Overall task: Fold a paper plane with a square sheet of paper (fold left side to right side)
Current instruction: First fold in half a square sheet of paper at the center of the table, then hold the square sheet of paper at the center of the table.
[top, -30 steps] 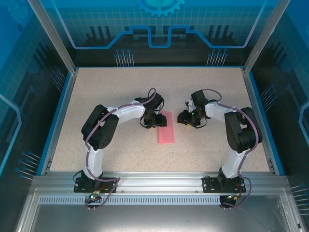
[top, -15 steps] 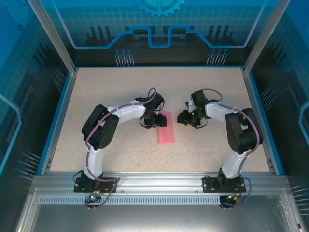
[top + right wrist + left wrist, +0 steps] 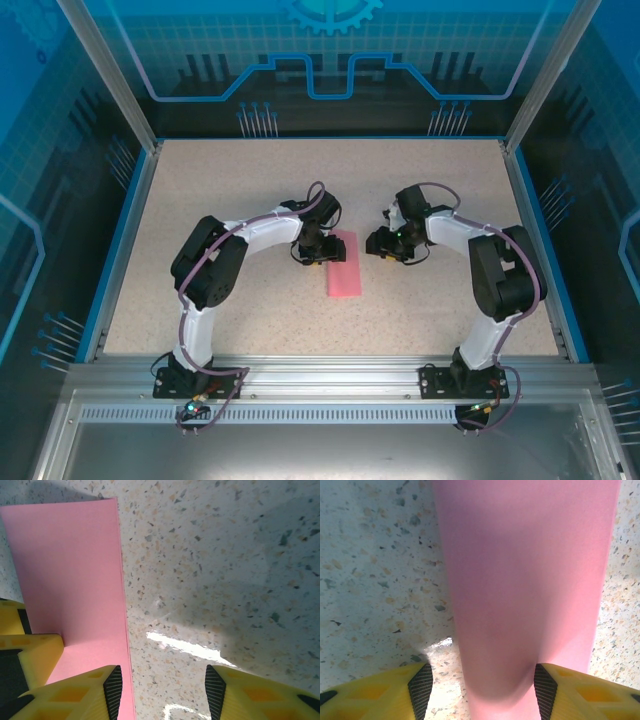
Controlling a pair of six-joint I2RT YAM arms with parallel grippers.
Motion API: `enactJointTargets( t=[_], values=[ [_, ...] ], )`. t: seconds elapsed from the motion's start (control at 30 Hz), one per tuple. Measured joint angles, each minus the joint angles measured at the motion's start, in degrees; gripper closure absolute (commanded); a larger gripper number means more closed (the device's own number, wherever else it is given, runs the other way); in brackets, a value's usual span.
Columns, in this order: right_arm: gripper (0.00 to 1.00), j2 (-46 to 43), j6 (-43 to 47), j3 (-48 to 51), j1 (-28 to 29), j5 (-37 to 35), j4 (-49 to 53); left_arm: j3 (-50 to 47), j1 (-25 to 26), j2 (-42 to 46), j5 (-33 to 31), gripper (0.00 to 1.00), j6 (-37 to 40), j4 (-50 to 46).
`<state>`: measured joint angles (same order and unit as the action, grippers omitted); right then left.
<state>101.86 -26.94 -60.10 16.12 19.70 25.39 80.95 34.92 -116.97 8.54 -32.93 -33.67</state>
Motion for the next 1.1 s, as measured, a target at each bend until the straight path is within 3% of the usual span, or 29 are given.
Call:
enactJointTargets(
  t=[0.23, 0.53, 0.9, 1.1],
  values=[
    [0.51, 0.0, 0.0, 0.0, 0.5, 0.3, 0.2, 0.0, 0.1, 0.0, -0.2, 0.39, 0.0, 0.0],
    [0.62, 0.0, -0.8, 0.0, 1.5, 1.9, 0.1, 0.0, 0.1, 0.0, -0.2, 0.39, -0.1, -0.1],
    [0.84, 0.0, -2.4, -0.1, 4.0, 4.6, -0.9, 0.0, 0.1, 0.0, -0.2, 0.39, -0.1, -0.1],
    [0.87, 1.0, -3.3, -0.7, 5.5, 6.2, -2.3, 0.0, 0.1, 0.0, -0.2, 0.39, -0.1, -0.1]
  ],
)
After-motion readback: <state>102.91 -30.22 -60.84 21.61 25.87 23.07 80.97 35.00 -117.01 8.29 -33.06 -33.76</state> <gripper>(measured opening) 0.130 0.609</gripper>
